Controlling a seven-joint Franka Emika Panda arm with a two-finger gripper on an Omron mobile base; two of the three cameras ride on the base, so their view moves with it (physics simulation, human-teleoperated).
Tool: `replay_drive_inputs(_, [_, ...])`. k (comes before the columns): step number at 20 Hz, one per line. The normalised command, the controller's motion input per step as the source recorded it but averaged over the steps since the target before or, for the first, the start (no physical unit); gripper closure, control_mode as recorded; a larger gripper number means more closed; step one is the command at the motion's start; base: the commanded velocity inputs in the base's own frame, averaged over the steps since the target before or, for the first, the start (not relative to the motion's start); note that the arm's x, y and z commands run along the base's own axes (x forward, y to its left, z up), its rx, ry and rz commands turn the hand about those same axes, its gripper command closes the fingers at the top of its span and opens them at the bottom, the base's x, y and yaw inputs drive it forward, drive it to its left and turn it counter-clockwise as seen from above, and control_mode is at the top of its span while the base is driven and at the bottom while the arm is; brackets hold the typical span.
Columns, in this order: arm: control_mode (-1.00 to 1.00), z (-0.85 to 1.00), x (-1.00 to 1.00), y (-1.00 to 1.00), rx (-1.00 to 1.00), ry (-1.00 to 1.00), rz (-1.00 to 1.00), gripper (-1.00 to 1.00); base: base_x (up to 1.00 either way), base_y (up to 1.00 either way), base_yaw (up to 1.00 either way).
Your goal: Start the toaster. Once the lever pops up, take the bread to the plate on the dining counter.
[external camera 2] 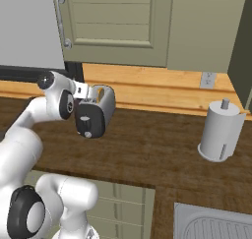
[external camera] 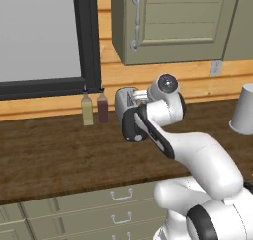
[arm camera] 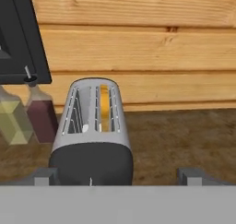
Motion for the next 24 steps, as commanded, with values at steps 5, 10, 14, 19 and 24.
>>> replay_drive_inputs(5, [-1.00, 0.00, 0.22, 0.00, -0.03, -0.12, 0.00, -1.00, 0.00, 0.00, 0.00])
replay_drive_inputs(10, [-1.00, 0.00, 0.31, -0.03, 0.06, 0.12, 0.00, -1.00, 0.00, 0.00, 0.00])
replay_drive_inputs(14, [-1.00, -0.06, 0.19, 0.01, 0.01, 0.04, 0.00, -1.00, 0.00, 0.00, 0.00])
replay_drive_inputs(19, [-1.00, -0.23, 0.22, 0.00, 0.00, 0.02, 0.00, -1.00, 0.00, 0.00, 0.00])
replay_drive_inputs(24, [-1.00, -0.17, 0.34, 0.00, 0.00, 0.12, 0.00, -1.00, 0.00, 0.00, 0.00])
